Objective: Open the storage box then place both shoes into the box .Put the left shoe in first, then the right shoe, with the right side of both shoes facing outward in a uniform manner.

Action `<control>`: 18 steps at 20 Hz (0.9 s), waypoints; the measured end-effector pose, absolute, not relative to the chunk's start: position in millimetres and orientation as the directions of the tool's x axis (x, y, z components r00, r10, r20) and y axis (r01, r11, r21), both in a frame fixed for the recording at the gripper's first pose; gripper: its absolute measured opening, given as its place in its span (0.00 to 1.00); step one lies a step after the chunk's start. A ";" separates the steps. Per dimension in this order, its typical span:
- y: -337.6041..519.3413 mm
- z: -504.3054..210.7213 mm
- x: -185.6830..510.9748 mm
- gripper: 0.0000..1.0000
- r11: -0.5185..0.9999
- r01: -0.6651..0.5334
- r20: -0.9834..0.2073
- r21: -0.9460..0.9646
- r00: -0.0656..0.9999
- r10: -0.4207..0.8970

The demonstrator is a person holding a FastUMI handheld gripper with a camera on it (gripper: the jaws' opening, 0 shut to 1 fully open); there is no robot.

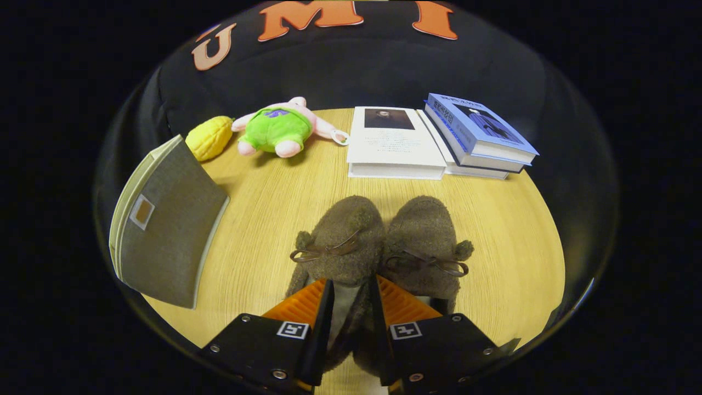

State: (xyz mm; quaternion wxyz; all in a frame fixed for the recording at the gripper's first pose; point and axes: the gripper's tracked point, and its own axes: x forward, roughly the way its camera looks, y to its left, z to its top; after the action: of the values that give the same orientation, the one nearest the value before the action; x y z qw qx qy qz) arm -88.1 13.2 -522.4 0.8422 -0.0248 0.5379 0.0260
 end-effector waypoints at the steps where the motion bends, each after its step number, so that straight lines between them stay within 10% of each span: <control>1: 10.2 -525.2 -92.1 0.39 0.999 -0.051 -0.916 -0.009 0.402 0.012; 18: 20.9 -539.4 -61.7 0.03 0.986 0.145 -0.900 0.084 0.436 0.013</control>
State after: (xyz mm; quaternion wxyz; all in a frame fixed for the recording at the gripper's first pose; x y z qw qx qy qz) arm -61.7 20.9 -539.4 0.8439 0.0745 0.5298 -0.0391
